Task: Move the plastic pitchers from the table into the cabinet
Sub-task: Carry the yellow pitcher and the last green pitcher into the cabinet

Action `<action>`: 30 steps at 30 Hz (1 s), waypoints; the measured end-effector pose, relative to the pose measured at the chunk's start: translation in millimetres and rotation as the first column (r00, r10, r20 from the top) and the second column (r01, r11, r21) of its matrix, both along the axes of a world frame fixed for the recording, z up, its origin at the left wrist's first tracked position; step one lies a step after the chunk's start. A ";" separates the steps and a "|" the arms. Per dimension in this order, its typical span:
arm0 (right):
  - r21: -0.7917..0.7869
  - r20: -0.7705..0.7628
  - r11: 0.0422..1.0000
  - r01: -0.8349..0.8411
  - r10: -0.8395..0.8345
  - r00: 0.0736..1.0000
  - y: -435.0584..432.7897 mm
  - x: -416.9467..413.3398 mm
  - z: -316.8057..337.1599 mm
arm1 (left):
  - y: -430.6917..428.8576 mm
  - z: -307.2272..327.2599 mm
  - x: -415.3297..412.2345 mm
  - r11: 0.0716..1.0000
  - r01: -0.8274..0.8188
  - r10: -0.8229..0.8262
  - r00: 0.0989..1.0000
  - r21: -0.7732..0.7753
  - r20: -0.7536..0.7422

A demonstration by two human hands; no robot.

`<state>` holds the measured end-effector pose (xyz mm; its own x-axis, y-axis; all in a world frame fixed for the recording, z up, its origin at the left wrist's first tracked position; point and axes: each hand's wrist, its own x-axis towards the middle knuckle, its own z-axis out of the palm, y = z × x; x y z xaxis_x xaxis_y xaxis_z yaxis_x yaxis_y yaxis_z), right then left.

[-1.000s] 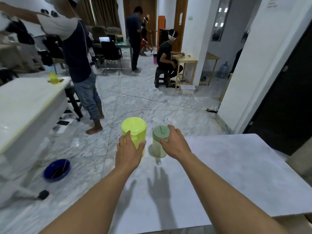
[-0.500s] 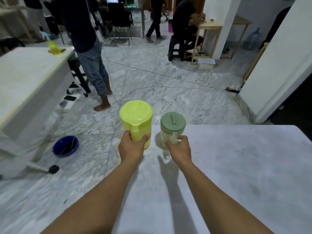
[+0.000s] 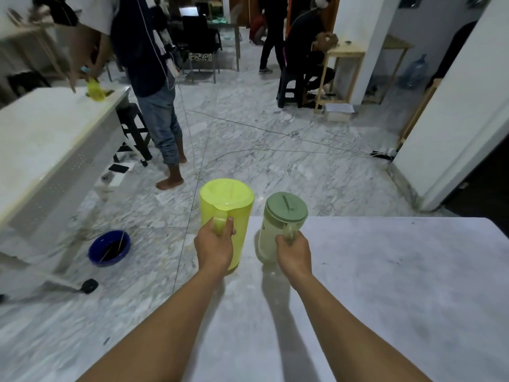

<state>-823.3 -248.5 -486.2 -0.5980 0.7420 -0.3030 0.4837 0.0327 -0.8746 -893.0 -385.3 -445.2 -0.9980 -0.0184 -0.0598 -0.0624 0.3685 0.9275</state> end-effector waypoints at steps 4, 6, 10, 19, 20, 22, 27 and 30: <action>0.048 -0.047 0.999 0.009 -0.006 0.999 2.9 6.7 33.8 | -3.3 28.2 -2.6 1.000 0.018 -0.017 0.999 0.020 -0.041; 0.064 -0.064 0.997 0.038 -0.034 0.997 3.5 11.7 55.3 | -5.4 46.2 -3.8 0.998 0.046 -0.042 0.997 0.046 -0.070; 0.096 -0.121 0.985 0.142 -0.130 0.984 0.7 30.5 98.8 | -7.9 83.0 -0.3 0.987 0.141 -0.127 0.979 0.078 -0.161; 0.232 -0.272 0.897 0.376 -0.311 0.911 -26.3 112.4 215.1 | -5.9 182.8 38.8 0.931 0.365 -0.339 0.889 0.028 -0.306; 0.244 -0.284 0.884 0.398 -0.327 0.901 -28.9 125.5 228.1 | -4.3 193.2 45.8 0.922 0.386 -0.358 0.877 0.028 -0.321; 0.269 -0.304 0.854 0.445 -0.363 0.881 -34.9 154.1 251.8 | -0.5 210.7 61.4 0.898 0.436 -0.393 0.850 0.051 -0.350; 0.304 -0.367 0.733 0.609 -0.500 0.784 -50.4 241.0 300.5 | 12.0 251.8 123.8 0.793 0.604 -0.529 0.746 0.078 -0.405; 0.307 -0.375 0.672 0.674 -0.565 0.735 -60.1 285.6 319.0 | 24.8 267.1 157.8 0.732 0.675 -0.584 0.694 0.097 -0.422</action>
<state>-537.7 -308.6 -167.2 0.0364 0.9816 0.1872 0.3087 0.1671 -0.9364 -735.2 -360.5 -178.1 -0.7200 0.5900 0.3654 0.4391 -0.0204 0.8982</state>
